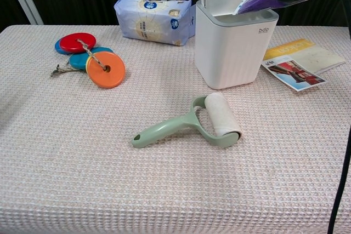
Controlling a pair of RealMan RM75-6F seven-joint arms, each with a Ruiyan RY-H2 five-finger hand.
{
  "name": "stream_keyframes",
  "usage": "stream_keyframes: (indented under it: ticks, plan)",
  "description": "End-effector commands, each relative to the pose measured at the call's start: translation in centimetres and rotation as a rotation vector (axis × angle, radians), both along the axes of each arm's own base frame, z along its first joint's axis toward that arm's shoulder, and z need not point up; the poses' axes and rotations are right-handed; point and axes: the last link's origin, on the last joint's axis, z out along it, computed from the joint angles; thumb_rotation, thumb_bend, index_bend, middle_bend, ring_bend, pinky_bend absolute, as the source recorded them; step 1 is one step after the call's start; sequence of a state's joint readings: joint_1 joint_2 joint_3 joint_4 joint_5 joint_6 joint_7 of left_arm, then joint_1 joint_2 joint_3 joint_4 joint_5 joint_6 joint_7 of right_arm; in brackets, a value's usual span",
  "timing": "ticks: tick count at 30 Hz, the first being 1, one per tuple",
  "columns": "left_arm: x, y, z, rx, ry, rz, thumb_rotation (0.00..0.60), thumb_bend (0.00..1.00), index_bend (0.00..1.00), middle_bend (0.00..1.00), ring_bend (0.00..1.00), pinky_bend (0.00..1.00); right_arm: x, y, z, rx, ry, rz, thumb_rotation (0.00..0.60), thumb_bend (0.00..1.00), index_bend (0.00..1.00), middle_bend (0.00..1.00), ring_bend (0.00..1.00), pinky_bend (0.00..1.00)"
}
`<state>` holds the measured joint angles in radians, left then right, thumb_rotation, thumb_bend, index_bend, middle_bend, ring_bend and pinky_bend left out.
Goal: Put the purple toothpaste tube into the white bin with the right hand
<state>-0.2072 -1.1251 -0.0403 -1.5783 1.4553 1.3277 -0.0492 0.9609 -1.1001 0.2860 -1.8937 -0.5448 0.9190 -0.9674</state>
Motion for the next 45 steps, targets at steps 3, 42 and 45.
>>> stream_keyframes:
  ticks: [3,42,45]
  plan:
    - [-0.1,0.1,0.0,-0.002,-0.003,0.003,0.6,0.02,0.18,0.14,0.08,0.22,1.9,-0.7,-0.6,0.037,0.078,-0.009,0.6,0.52,0.69,0.62,0.65,0.53]
    - [0.2,-0.1,0.3,0.027,0.013,0.0,0.6,0.02,0.18,0.14,0.08,0.22,-13.7,10.3,5.3,-0.261,-0.152,0.018,0.6,0.16,0.0,0.0,0.0,0.0]
    - [0.3,-0.2,0.3,0.034,0.016,-0.008,0.6,0.02,0.18,0.14,0.08,0.22,-17.8,13.1,4.2,-0.31,-0.214,-0.055,0.6,0.16,0.0,0.0,0.0,0.0]
